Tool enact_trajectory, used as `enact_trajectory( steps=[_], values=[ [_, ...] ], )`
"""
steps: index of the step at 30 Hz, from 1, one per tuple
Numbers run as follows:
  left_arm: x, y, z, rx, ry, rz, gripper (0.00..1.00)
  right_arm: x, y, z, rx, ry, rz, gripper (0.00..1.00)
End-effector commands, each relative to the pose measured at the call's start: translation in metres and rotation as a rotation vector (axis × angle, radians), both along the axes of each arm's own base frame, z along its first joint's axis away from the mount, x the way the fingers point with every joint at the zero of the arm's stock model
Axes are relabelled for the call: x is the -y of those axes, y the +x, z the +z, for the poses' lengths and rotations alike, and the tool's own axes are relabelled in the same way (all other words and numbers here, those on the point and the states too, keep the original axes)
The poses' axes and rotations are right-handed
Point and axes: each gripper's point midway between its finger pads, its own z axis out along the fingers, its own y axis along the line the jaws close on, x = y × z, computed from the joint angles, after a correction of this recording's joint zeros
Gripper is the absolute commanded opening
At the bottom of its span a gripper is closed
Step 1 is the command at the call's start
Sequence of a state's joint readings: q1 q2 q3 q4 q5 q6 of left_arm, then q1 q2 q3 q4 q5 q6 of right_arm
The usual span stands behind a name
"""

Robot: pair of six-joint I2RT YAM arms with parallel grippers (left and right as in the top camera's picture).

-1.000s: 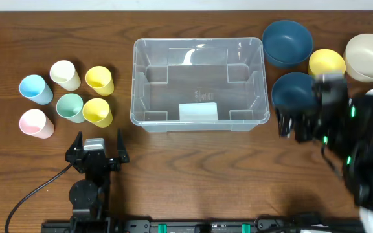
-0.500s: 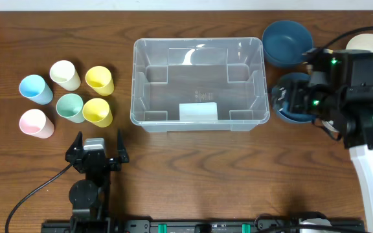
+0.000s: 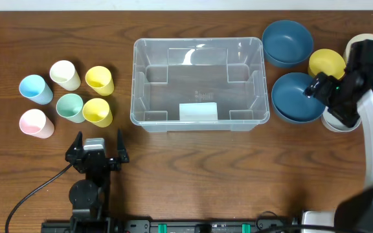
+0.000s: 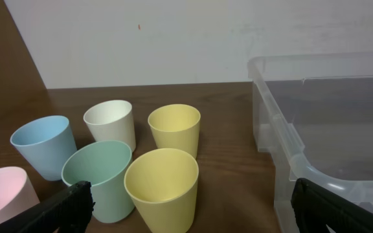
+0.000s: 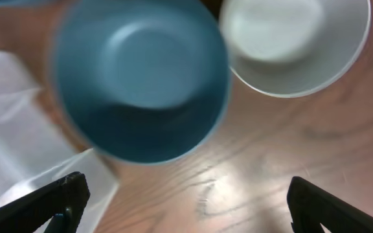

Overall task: Pack container
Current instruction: 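Reach the right gripper to the front teal bowl and grip its rim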

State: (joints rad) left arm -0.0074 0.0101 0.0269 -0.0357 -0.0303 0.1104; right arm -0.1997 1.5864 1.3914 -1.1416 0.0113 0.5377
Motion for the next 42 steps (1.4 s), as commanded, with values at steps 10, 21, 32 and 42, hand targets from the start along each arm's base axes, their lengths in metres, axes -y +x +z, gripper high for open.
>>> enact_trajectory(
  steps=[10, 21, 32, 42],
  values=[
    [-0.005, -0.001, -0.018, -0.052, 0.02, 0.025, 0.98, 0.016, 0.007, -0.057, -0.156, -0.016, -0.135, 0.84],
    [-0.005, -0.001, -0.018, -0.052, 0.02, 0.024, 0.98, 0.01, 0.003, -0.109, -0.192, 0.003, -0.126, 0.8],
    [-0.005, -0.001, -0.018, -0.052, 0.02, 0.025, 0.98, 0.009, 0.0, -0.129, -0.174, -0.003, -0.103, 0.58],
    [-0.005, -0.001, -0.018, -0.052, 0.02, 0.025, 0.98, 0.009, 0.0, -0.129, -0.173, -0.009, -0.073, 0.25]
  ],
)
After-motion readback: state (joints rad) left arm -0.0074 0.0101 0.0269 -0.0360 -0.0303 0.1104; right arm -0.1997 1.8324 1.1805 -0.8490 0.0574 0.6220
